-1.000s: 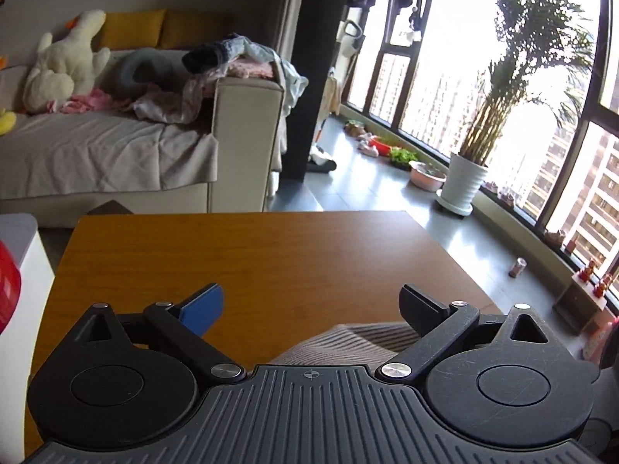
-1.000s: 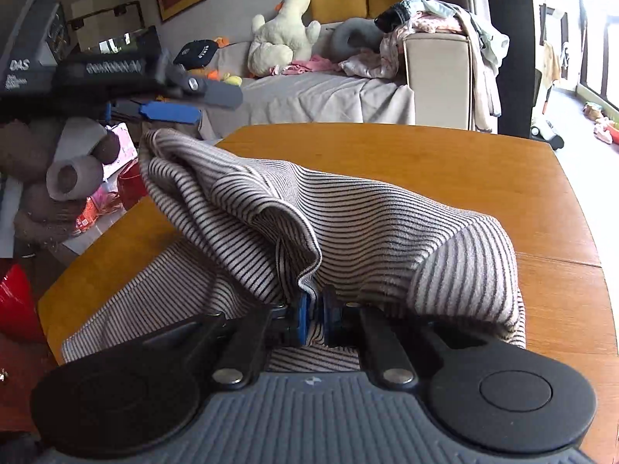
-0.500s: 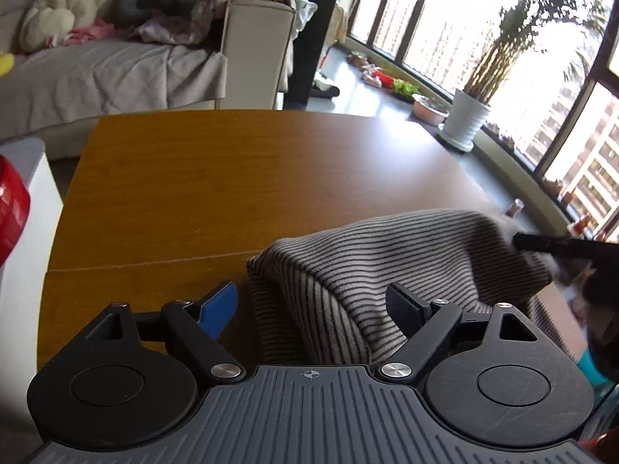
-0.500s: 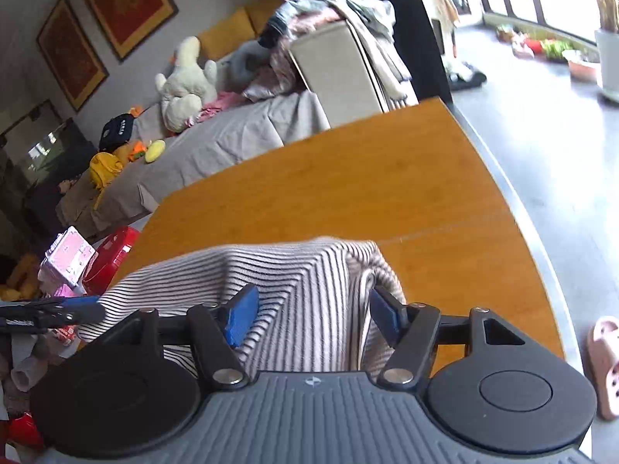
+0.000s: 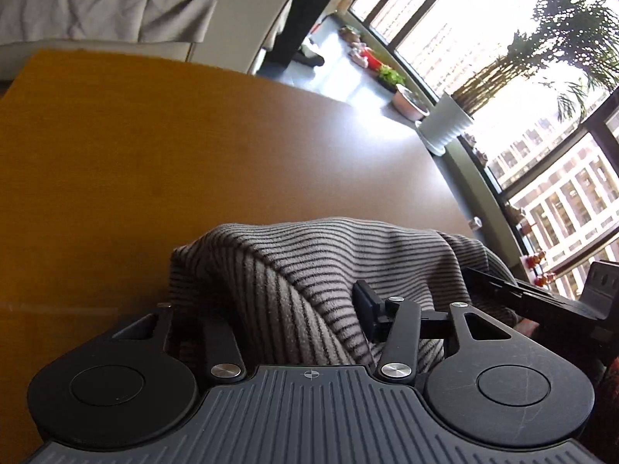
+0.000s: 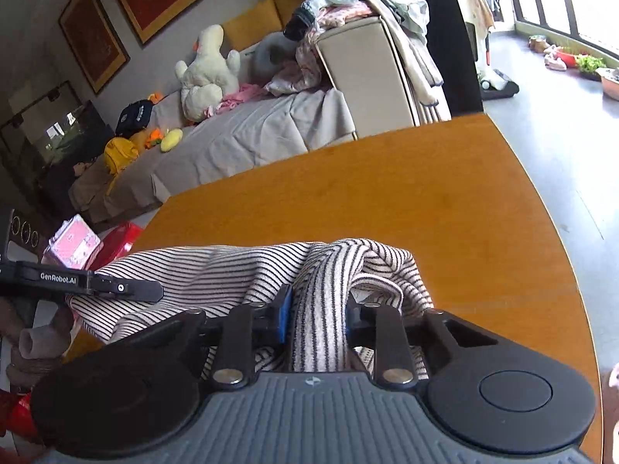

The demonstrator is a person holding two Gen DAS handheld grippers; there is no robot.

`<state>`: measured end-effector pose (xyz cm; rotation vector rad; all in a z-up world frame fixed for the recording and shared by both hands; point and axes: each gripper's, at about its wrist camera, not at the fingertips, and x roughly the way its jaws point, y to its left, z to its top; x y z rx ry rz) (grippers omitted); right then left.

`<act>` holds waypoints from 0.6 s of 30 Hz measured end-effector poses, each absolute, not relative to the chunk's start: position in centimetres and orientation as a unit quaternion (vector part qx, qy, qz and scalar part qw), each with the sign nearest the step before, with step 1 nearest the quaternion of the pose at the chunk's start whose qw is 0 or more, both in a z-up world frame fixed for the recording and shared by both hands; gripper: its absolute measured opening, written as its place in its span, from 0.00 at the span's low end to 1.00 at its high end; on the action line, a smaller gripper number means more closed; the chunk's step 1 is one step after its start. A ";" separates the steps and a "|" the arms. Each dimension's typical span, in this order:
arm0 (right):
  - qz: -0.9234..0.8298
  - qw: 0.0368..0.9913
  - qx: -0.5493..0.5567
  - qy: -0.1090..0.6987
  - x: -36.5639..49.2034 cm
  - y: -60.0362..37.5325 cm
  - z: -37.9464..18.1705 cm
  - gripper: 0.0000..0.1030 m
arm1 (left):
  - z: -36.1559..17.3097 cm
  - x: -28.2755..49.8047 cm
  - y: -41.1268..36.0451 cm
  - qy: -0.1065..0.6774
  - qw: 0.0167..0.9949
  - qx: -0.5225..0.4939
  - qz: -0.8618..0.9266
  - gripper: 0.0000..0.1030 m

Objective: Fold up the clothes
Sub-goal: 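Fold the sweater side over with the right gripper while the left gripper holds the body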

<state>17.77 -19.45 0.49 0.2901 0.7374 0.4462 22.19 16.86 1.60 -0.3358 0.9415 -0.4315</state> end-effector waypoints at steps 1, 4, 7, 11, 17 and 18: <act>0.213 0.901 0.147 0.348 19.1 -19.5 1.0 0.20 | 2.6 23.1 16.8 0.435 0.864 -0.151 -0.202 0.45; 0.213 0.910 0.155 0.320 21.0 -19.3 3.1 0.19 | 5.4 23.8 16.9 0.401 0.881 -0.146 -0.204 0.43; 0.229 0.915 0.148 0.298 20.0 -19.5 5.0 0.19 | 7.0 22.3 17.0 0.381 0.888 -0.142 -0.213 0.43; 0.240 0.913 0.143 0.296 17.6 -20.1 5.5 0.19 | 7.4 19.3 16.3 0.380 0.885 -0.145 -0.228 0.43; 0.233 0.901 0.146 0.337 14.7 -21.0 2.7 0.19 | 3.9 14.7 15.6 0.410 0.870 -0.146 -0.230 0.46; 0.222 0.901 0.137 0.346 14.5 -21.0 1.7 0.20 | 2.8 14.3 15.5 0.422 0.867 -0.145 -0.222 0.46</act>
